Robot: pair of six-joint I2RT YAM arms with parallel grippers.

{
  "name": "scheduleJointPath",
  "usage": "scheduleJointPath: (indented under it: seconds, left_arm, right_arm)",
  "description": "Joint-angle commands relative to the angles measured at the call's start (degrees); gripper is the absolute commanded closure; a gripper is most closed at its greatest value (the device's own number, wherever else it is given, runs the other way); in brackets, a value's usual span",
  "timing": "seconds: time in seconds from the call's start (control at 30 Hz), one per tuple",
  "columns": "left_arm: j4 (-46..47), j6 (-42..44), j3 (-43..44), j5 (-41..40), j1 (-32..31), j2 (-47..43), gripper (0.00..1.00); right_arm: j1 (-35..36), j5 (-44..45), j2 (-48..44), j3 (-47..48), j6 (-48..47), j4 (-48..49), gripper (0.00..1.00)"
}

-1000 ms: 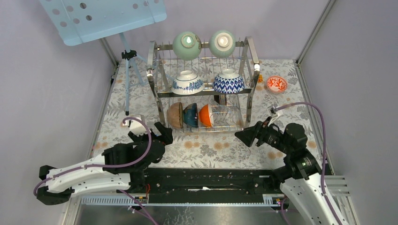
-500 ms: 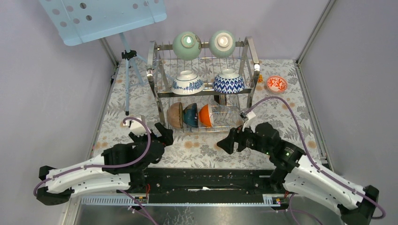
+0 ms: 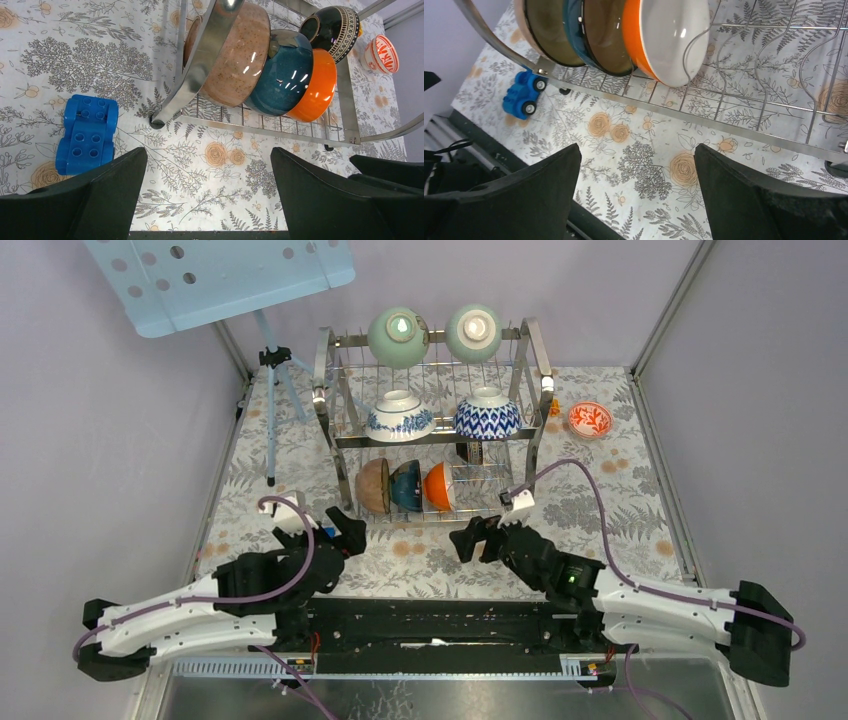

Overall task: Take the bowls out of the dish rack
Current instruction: Pick up the bowl from the dish rack.

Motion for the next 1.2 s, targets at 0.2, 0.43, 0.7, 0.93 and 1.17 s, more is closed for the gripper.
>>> scheduleJointPath:
  seconds: [0.2, 0.43, 0.7, 0.93, 1.17]
  left_arm:
    - [1.37, 0.31, -2.34, -0.97, -0.15, -3.65, 0.01]
    - [1.49, 0.21, -2.44, -1.43, -0.18, -4.1, 0.01]
    - [1.38, 0.32, -2.22, -0.99, -0.15, -3.38, 0.01]
    - [1.36, 0.2, -2.45, -0.99, -0.15, -3.39, 0.01]
    - [1.38, 0.14, -2.77, -1.0, -0.15, -3.32, 0.01]
  right_arm:
    - [6.53, 13.06, 8.48, 0.35, -16.41, 20.36, 0.07]
    - [6.61, 10.3, 11.43, -4.38, -23.26, 37.55, 0.21]
    - [4.38, 9.07, 17.24, -3.96, -24.08, 46.23, 0.29]
    - [-2.34, 0.8, 19.75, -1.66, -18.46, 44.53, 0.34]
    - [-6.07, -1.42, 23.25, -3.12, -18.65, 50.12, 0.41]
